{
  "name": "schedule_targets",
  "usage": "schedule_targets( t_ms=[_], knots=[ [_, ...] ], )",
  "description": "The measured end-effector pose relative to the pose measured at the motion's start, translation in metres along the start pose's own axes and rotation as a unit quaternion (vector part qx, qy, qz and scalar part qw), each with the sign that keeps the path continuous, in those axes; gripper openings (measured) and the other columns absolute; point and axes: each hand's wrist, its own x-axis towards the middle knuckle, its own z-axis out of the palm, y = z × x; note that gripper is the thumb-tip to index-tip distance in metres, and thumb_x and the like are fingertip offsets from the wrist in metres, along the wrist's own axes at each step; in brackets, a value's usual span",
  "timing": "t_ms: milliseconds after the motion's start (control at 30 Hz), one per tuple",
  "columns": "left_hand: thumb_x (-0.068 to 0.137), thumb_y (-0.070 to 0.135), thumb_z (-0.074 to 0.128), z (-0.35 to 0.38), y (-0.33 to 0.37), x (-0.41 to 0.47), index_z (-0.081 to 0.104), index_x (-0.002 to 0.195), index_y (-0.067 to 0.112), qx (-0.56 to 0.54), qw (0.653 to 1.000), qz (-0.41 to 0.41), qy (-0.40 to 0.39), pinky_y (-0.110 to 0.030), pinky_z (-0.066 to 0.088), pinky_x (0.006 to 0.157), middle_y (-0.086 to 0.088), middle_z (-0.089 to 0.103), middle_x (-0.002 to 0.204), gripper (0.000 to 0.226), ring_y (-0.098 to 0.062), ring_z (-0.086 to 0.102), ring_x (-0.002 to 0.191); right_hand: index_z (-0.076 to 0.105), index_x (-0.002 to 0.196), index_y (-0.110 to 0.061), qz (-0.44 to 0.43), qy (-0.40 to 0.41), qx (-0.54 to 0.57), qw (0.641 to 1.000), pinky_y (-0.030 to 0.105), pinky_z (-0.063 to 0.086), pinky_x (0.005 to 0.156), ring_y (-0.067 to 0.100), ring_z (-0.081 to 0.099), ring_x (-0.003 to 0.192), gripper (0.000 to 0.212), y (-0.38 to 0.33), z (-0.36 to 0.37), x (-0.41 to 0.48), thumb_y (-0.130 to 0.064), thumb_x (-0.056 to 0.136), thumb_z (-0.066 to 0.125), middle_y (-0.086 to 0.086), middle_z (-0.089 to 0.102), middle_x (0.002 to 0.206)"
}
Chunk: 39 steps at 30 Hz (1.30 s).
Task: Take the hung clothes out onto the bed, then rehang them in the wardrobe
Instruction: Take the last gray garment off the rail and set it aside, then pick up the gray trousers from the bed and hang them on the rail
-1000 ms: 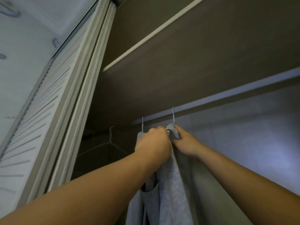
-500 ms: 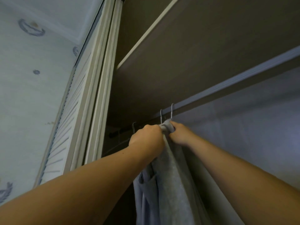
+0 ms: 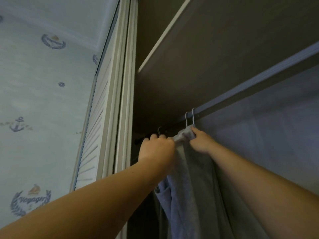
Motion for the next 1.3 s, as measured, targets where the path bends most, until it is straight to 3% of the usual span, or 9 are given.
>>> schedule_targets(
  t_ms=[67, 200, 333, 467, 633, 767, 933, 1100, 1300],
  knots=[
    [0.089, 0.041, 0.066, -0.003, -0.009, -0.005, 0.04, 0.141, 0.023, 0.026, 0.997, 0.029, 0.074, -0.046, 0.033, 0.108, -0.006, 0.046, 0.14, 0.061, -0.029, 0.038, 0.131, 0.022, 0.152, -0.036, -0.015, 0.015, 0.026, 0.999, 0.053, 0.029, 0.114, 0.031, 0.033, 0.141, 0.06, -0.004, -0.002, -0.012, -0.03, 0.097, 0.045, 0.004, 0.029, 0.158],
    [0.095, 0.055, 0.044, -0.021, -0.038, -0.032, 0.034, 0.145, 0.031, -0.019, 0.975, 0.054, 0.213, -0.043, 0.025, 0.112, 0.001, 0.041, 0.146, 0.056, -0.025, 0.027, 0.14, 0.027, 0.15, -0.036, -0.072, 0.079, 0.029, 0.994, 0.053, 0.029, 0.114, 0.023, 0.035, 0.14, 0.054, -0.034, -0.005, -0.053, -0.043, 0.099, 0.042, -0.004, 0.034, 0.155],
    [0.096, 0.059, 0.032, -0.037, -0.094, -0.071, 0.025, 0.15, 0.032, -0.03, 0.973, 0.011, 0.227, -0.049, 0.01, 0.121, 0.0, 0.024, 0.16, 0.06, -0.026, 0.005, 0.151, 0.022, 0.153, -0.035, -0.158, 0.124, 0.007, 0.98, 0.051, 0.018, 0.118, 0.017, 0.018, 0.148, 0.053, -0.082, 0.006, -0.112, -0.044, 0.102, 0.035, -0.007, 0.023, 0.16],
    [0.095, 0.059, 0.024, -0.052, -0.158, -0.131, 0.024, 0.153, 0.029, -0.013, 0.971, -0.028, 0.236, -0.051, 0.005, 0.122, -0.002, 0.016, 0.164, 0.065, -0.027, -0.001, 0.152, 0.013, 0.153, -0.041, -0.241, 0.113, -0.016, 0.964, 0.048, 0.005, 0.12, 0.009, 0.0, 0.149, 0.055, -0.135, 0.034, -0.17, -0.047, 0.102, 0.032, -0.015, 0.009, 0.162],
    [0.097, 0.063, 0.023, -0.074, -0.259, -0.243, 0.019, 0.156, 0.03, 0.046, 0.984, -0.062, 0.163, -0.051, 0.001, 0.122, 0.0, 0.008, 0.166, 0.067, -0.025, -0.007, 0.153, 0.0, 0.152, -0.044, -0.316, 0.053, -0.023, 0.947, 0.044, -0.006, 0.119, 0.007, -0.012, 0.148, 0.064, -0.218, 0.112, -0.26, -0.061, 0.094, 0.018, -0.017, -0.004, 0.162],
    [0.095, 0.07, 0.016, -0.101, -0.336, -0.358, 0.009, 0.157, 0.034, 0.074, 0.985, -0.123, 0.099, -0.05, -0.002, 0.123, 0.005, -0.004, 0.166, 0.073, -0.02, -0.016, 0.151, -0.011, 0.149, -0.047, -0.343, -0.048, -0.009, 0.938, 0.048, -0.009, 0.119, 0.008, -0.02, 0.147, 0.069, -0.292, 0.192, -0.349, -0.07, 0.085, 0.003, -0.02, -0.014, 0.161],
    [0.092, 0.074, 0.011, -0.137, -0.413, -0.529, 0.002, 0.157, 0.036, 0.106, 0.968, -0.229, 0.01, -0.054, 0.0, 0.122, 0.006, -0.008, 0.166, 0.076, -0.02, -0.017, 0.151, -0.021, 0.145, -0.05, -0.387, -0.175, 0.052, 0.904, 0.048, -0.013, 0.118, 0.007, -0.027, 0.144, 0.068, -0.376, 0.288, -0.474, -0.073, 0.085, 0.003, -0.023, -0.022, 0.158],
    [0.093, 0.074, 0.017, -0.179, -0.461, -0.709, 0.003, 0.158, 0.035, 0.152, 0.93, -0.324, -0.085, -0.056, 0.003, 0.121, 0.006, -0.007, 0.166, 0.077, -0.023, -0.012, 0.152, -0.021, 0.146, -0.051, -0.428, -0.281, 0.114, 0.851, 0.048, -0.013, 0.118, 0.005, -0.03, 0.143, 0.069, -0.455, 0.364, -0.607, -0.073, 0.085, 0.003, -0.024, -0.026, 0.156],
    [0.091, 0.076, 0.01, -0.227, -0.467, -0.895, -0.011, 0.155, 0.04, 0.193, 0.835, -0.485, -0.172, -0.051, -0.009, 0.121, 0.011, -0.024, 0.162, 0.076, -0.017, -0.029, 0.147, -0.017, 0.146, -0.052, -0.457, -0.425, 0.194, 0.757, 0.051, -0.009, 0.118, 0.008, -0.026, 0.145, 0.072, -0.535, 0.427, -0.766, -0.076, 0.081, 0.004, -0.027, -0.024, 0.156]
  ],
)
